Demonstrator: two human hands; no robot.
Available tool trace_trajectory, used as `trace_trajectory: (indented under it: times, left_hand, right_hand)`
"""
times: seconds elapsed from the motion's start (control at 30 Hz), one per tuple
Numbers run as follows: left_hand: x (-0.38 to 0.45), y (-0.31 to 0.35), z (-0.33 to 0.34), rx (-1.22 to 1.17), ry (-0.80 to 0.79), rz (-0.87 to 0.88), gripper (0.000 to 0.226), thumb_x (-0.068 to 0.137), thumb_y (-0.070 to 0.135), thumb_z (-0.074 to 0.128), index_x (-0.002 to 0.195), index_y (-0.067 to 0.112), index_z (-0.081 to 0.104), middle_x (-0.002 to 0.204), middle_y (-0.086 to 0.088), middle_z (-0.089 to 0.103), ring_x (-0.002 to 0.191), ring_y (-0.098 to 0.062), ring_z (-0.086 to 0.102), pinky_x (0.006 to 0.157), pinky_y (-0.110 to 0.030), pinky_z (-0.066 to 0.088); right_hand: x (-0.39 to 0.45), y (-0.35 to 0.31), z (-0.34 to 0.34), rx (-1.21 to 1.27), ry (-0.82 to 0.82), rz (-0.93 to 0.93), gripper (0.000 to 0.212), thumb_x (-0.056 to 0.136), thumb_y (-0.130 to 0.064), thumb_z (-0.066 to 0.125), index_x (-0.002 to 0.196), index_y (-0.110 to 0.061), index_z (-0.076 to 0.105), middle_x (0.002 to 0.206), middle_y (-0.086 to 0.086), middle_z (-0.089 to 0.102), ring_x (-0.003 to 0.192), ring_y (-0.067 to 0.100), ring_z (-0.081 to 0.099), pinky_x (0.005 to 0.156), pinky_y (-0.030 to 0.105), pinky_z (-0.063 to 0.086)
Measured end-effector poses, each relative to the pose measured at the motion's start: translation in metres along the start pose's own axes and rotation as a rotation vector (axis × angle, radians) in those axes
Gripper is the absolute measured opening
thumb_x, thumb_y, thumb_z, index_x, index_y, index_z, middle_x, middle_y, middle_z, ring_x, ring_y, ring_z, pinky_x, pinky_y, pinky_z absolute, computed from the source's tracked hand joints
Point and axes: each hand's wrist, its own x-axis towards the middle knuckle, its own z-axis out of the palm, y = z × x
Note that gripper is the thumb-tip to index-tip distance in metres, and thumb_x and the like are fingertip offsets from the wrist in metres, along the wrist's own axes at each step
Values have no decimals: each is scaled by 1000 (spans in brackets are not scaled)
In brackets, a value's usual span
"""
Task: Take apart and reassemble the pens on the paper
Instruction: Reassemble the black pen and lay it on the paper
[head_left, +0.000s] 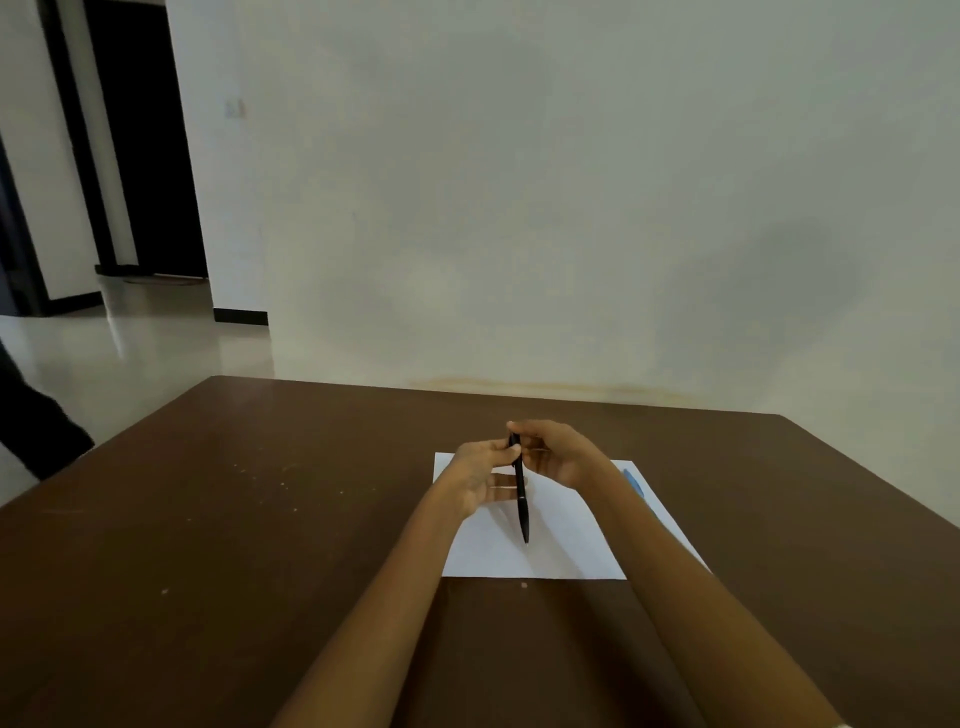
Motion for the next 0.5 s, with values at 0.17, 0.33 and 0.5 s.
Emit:
trace_trajectory:
  times: [0.17, 0.33, 0.5]
  left_hand:
    - [4, -2, 5, 19, 6, -21, 14, 91, 14, 58, 102, 9, 65, 92, -6, 66, 79, -23, 65, 58, -28, 55]
    - [6, -2, 10, 68, 7, -51, 14, 90, 13, 59, 101, 6, 65, 94, -9, 65, 81, -24, 64, 64, -30, 54]
    - [4, 0, 15, 76, 9, -74, 23, 90, 14, 60, 110, 2, 62, 94, -8, 63, 79, -23, 62, 64, -30, 53]
  right_hand:
    - [2, 1, -7, -7, 20, 14, 15, 84, -10, 68, 71, -7, 61, 60, 2, 56, 55, 10, 48, 55, 17, 46]
    - [4, -3, -16, -101, 17, 25, 16, 90, -8, 62, 74, -5, 61, 66, 4, 54, 60, 12, 49, 61, 21, 48]
    - [5, -8, -21, -177, -19, 58, 20, 94, -6, 51, 78, -3, 62, 73, 7, 56, 65, 14, 52, 66, 24, 50]
